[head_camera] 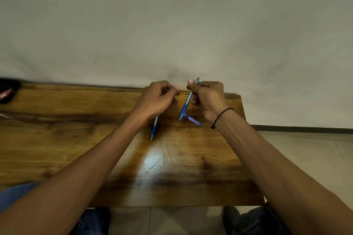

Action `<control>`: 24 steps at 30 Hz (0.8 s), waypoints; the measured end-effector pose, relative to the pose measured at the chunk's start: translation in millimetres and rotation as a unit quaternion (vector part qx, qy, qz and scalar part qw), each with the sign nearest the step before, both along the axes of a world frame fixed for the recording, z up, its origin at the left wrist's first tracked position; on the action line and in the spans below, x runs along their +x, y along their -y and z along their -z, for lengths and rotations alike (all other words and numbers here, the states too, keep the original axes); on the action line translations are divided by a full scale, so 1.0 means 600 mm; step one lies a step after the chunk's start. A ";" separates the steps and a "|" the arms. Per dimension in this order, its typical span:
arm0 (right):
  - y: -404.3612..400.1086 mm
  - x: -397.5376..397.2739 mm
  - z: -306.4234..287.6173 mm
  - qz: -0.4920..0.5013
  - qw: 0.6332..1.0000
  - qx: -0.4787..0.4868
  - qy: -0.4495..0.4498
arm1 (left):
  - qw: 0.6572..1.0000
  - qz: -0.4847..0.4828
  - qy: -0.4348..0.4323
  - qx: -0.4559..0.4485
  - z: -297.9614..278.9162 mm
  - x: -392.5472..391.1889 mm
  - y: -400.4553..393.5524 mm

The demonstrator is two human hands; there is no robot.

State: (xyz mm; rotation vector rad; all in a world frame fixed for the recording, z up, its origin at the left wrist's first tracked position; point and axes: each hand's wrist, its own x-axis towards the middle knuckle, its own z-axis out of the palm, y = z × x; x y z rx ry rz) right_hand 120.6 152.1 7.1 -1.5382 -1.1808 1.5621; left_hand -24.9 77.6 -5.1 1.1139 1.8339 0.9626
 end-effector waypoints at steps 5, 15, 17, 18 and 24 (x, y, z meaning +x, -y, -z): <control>0.005 -0.008 0.033 -0.002 1.000 0.017 0.023 | 0.994 0.071 0.059 -0.055 0.014 0.004 0.005; 0.020 -0.013 0.053 -0.066 0.996 -0.053 0.021 | 0.989 0.070 0.068 -0.107 0.027 -0.004 0.007; 0.022 -0.012 0.056 -0.090 0.993 -0.071 0.043 | 0.988 0.074 0.046 -0.127 0.034 -0.006 0.007; 0.023 -0.012 0.058 -0.097 0.991 -0.073 0.057 | 0.987 0.078 0.036 -0.138 0.038 -0.006 0.007; 0.034 -0.018 0.079 -0.117 0.985 -0.022 0.126 | 0.974 0.110 -0.111 -0.162 0.042 -0.013 0.004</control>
